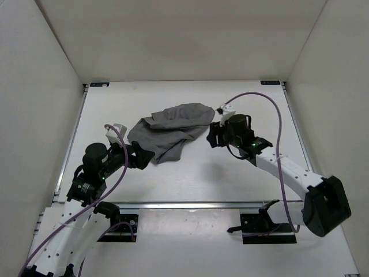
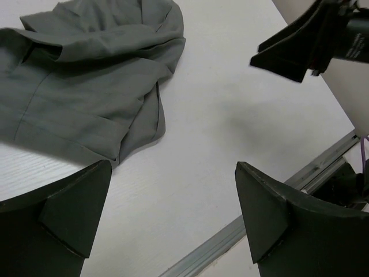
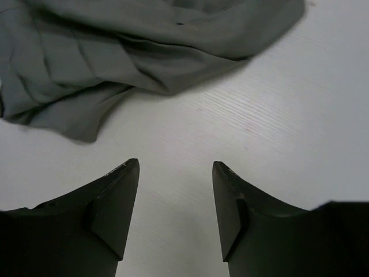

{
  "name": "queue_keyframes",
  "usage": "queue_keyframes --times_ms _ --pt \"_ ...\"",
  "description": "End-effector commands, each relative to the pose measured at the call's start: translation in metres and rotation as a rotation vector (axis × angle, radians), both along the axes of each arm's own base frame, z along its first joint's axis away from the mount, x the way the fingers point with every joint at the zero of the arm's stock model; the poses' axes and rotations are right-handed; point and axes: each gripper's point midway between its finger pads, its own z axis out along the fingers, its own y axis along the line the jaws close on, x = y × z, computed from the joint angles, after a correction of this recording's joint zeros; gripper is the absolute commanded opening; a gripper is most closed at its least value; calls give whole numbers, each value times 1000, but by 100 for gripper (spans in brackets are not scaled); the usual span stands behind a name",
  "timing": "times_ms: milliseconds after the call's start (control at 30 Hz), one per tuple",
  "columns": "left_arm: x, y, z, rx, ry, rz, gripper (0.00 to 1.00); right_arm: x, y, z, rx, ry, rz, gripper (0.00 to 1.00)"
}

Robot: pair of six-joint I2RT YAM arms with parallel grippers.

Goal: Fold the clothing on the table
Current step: Grab the skirt from the pile

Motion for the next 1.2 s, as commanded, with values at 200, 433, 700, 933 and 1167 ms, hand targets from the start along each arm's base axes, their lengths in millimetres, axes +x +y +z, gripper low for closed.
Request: queue_keyframes --times_ms 200,433,700,933,1167 --pt "9 36 149 -76 -480 190 99 31 149 38 -16 -397 623 80" --pt "14 59 143 -94 -552 330 72 101 207 8 -204 -465 781 76" --pt "22 76 126 -8 -539 420 75 119 246 -17 -253 -442 956 77" --pt "28 73 113 2 -496 414 78 121 272 -33 -272 -395 978 75" --pt "28 73 104 -2 -469 417 78 105 248 27 -260 -533 832 75"
